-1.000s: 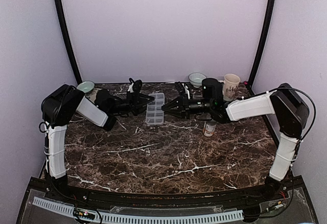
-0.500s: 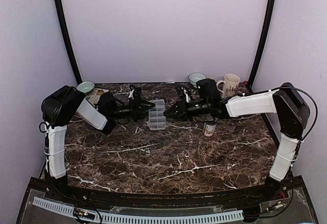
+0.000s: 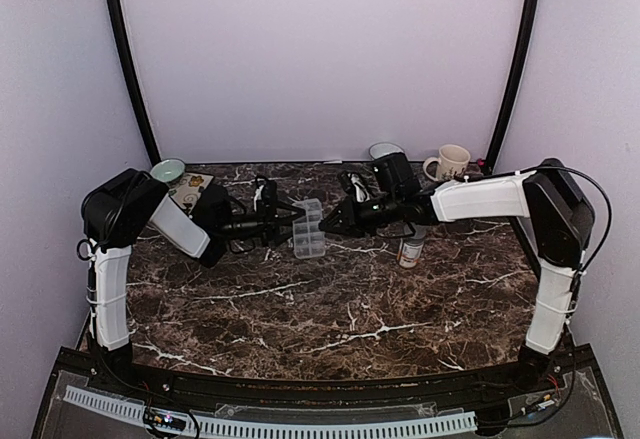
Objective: Sort the pills into containers
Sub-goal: Open the lid of the pill container, then hold the pill container at the center of the board.
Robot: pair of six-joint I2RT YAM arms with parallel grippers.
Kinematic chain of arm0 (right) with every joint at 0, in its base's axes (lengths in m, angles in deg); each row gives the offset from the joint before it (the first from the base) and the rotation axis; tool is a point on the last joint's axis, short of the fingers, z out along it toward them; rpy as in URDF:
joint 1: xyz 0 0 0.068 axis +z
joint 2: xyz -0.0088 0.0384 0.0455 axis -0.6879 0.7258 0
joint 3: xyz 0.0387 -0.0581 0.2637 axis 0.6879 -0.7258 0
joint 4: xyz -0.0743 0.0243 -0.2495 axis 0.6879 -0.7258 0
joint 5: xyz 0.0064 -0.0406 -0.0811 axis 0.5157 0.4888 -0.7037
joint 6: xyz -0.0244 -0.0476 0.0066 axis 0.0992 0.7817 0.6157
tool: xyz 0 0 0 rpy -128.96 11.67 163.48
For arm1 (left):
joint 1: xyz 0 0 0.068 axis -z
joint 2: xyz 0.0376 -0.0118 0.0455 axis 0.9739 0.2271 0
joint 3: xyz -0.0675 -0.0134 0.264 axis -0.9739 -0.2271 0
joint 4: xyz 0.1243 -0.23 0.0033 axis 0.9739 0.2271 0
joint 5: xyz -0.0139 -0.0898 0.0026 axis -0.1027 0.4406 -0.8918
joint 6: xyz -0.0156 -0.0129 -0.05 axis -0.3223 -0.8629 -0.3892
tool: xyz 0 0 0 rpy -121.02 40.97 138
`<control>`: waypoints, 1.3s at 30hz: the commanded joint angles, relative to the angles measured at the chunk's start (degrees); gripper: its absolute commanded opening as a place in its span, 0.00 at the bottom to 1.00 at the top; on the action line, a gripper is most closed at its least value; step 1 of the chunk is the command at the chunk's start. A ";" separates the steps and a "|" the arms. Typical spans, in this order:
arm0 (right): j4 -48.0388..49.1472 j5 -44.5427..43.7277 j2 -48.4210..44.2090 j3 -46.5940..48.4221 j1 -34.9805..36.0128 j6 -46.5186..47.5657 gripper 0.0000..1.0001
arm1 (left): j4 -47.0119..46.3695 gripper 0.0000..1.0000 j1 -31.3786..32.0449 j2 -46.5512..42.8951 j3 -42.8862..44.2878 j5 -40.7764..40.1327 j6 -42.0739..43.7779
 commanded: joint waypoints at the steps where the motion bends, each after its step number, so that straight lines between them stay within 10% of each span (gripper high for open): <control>1: -4.21 -4.78 2.74 2.01 0.07 2.84 0.03 | 2.42 0.59 0.53 -1.23 -1.57 -0.50 3.34; 5: -7.30 -6.60 3.82 3.02 0.07 3.63 0.02 | 4.41 0.72 0.52 -1.23 -2.25 -1.71 4.84; 34: -25.55 -15.54 7.58 14.47 0.80 8.81 0.00 | 20.86 0.76 -1.43 -7.68 -1.38 -5.08 15.39; 39: -26.40 -16.34 8.07 15.33 1.34 9.01 0.00 | 35.51 0.97 -0.44 -7.97 9.33 -5.95 22.00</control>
